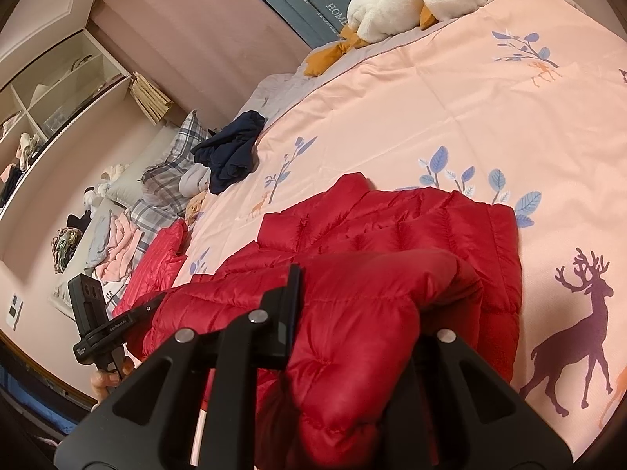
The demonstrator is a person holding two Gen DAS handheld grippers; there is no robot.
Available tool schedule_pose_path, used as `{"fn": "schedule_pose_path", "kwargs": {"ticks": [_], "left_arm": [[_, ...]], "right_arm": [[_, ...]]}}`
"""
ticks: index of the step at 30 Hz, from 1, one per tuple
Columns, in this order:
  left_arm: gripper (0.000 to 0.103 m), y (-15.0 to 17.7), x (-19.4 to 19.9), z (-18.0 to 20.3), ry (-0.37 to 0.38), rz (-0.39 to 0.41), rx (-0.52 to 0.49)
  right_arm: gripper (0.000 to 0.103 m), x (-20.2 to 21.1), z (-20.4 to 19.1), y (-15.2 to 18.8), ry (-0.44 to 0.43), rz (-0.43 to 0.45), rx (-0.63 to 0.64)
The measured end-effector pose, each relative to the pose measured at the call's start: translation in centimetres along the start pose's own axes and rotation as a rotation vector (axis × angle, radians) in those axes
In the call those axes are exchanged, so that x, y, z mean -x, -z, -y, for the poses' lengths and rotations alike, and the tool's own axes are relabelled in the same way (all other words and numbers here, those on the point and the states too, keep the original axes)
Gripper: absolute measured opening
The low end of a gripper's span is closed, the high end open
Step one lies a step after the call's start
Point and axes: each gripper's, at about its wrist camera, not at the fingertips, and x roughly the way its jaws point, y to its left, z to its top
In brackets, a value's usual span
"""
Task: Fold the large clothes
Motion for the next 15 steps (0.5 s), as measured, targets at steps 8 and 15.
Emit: {"fn": "schedule_pose_path", "kwargs": {"ticks": [8,15], "left_arm": [[0.017,-0.13,-0.55,-0.06,-0.008,-0.009,0.005],[0.017,-0.33,-0.94,-0.14,-0.013,-0.017,0.009]], "right_arm": [[0.015,-0.42,0.35,0.10,0.004,-0.004,-0.012],[0.015,-0.64,0.39,0.04,0.006,-0.005,-0.013]]}}
